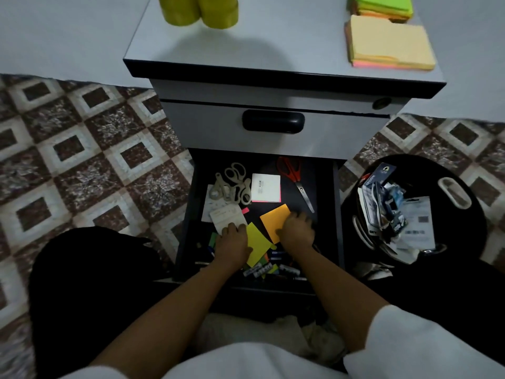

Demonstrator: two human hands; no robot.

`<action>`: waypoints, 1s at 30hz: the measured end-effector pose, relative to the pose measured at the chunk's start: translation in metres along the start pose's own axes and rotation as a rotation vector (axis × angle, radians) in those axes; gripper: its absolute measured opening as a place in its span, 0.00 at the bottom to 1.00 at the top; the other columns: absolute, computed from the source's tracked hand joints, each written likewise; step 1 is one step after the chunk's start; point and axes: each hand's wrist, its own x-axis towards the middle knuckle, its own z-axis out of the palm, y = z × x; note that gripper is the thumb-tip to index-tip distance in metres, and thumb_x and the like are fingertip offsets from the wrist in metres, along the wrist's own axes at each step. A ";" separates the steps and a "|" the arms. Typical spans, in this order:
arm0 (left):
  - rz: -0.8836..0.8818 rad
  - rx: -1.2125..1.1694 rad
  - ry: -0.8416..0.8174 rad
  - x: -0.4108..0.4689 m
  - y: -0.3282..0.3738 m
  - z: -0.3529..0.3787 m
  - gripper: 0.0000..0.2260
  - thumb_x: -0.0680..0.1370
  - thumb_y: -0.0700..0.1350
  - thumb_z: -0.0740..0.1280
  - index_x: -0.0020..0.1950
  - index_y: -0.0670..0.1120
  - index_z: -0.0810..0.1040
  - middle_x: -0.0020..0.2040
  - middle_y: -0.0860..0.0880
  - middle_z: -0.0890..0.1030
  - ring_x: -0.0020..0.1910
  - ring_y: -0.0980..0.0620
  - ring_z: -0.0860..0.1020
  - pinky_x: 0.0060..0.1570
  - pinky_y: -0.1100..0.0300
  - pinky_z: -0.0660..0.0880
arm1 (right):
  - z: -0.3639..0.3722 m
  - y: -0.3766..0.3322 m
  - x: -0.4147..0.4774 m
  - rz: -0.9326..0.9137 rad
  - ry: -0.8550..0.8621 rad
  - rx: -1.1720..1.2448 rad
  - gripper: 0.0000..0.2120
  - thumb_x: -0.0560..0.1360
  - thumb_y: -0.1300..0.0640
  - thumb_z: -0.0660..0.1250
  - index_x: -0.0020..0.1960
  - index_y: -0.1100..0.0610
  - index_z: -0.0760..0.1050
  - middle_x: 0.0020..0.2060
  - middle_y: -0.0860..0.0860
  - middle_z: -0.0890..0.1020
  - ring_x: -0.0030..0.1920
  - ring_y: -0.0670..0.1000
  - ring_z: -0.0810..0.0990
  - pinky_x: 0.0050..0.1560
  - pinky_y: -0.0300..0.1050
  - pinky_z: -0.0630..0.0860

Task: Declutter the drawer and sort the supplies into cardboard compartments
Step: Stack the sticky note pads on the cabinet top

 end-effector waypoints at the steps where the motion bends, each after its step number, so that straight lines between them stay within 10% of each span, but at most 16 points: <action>1: 0.006 -0.044 -0.007 0.002 -0.002 0.000 0.23 0.78 0.48 0.64 0.69 0.41 0.62 0.65 0.40 0.66 0.64 0.39 0.67 0.59 0.47 0.69 | -0.002 0.001 0.003 0.019 -0.025 0.040 0.32 0.75 0.50 0.67 0.70 0.65 0.58 0.68 0.62 0.63 0.69 0.62 0.62 0.63 0.56 0.68; 9: -0.112 -0.611 0.033 0.005 -0.019 -0.016 0.03 0.79 0.38 0.60 0.49 0.41 0.66 0.35 0.49 0.67 0.37 0.47 0.69 0.34 0.57 0.62 | -0.008 0.023 0.028 0.071 -0.092 0.392 0.22 0.73 0.55 0.69 0.60 0.69 0.71 0.60 0.67 0.74 0.58 0.62 0.75 0.49 0.48 0.72; 16: -0.215 -0.849 0.064 0.011 -0.018 -0.025 0.12 0.80 0.37 0.57 0.63 0.38 0.68 0.43 0.46 0.71 0.33 0.55 0.66 0.32 0.62 0.63 | -0.027 0.035 0.012 0.026 -0.002 0.658 0.17 0.77 0.65 0.60 0.64 0.69 0.63 0.44 0.58 0.74 0.49 0.61 0.74 0.42 0.45 0.65; 26: -0.353 -1.312 -0.049 0.004 -0.001 -0.027 0.17 0.80 0.33 0.53 0.68 0.36 0.66 0.58 0.40 0.70 0.53 0.41 0.71 0.57 0.44 0.73 | -0.015 0.008 -0.008 0.049 -0.288 1.081 0.17 0.79 0.64 0.59 0.67 0.66 0.66 0.56 0.59 0.74 0.54 0.56 0.73 0.43 0.48 0.76; 30: -0.381 -1.594 -0.056 -0.006 0.022 -0.031 0.12 0.80 0.30 0.51 0.58 0.37 0.70 0.50 0.39 0.75 0.44 0.42 0.76 0.46 0.47 0.76 | -0.001 -0.007 -0.012 0.021 -0.225 0.977 0.19 0.78 0.60 0.63 0.67 0.65 0.67 0.61 0.61 0.75 0.59 0.61 0.75 0.57 0.54 0.75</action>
